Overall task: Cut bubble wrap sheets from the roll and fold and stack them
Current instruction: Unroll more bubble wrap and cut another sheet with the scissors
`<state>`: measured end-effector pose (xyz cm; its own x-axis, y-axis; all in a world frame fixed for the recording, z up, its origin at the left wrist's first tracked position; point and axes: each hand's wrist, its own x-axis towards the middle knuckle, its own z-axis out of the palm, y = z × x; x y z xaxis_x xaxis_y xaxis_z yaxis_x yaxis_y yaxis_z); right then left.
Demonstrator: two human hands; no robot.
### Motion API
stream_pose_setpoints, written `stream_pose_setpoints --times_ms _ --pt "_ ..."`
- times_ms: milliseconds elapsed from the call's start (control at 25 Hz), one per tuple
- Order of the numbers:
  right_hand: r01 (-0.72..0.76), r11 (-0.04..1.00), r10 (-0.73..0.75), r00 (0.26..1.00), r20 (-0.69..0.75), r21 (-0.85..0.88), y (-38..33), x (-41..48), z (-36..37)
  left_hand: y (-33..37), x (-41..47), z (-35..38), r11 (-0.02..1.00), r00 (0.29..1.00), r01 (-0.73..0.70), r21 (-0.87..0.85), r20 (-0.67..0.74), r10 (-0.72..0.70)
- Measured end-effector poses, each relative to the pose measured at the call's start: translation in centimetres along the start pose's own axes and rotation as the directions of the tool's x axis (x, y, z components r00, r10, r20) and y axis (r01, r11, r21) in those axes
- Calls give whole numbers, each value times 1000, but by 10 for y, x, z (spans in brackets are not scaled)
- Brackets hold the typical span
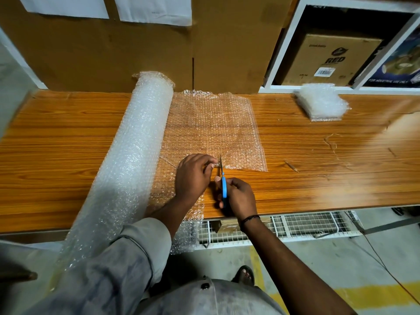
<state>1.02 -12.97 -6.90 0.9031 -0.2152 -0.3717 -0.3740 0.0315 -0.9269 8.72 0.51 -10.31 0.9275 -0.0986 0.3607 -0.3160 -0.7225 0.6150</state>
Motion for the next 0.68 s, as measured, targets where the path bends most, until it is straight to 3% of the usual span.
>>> stream_pose_setpoints --times_ms 200,680 --pt "-29 999 30 999 19 -24 -2 -4 0 2 0 -2 1000 1000 5 0 9 -5" --pt "-56 998 55 997 50 20 -6 -3 8 1 -1 -3 973 992 127 -190 -1 -130"
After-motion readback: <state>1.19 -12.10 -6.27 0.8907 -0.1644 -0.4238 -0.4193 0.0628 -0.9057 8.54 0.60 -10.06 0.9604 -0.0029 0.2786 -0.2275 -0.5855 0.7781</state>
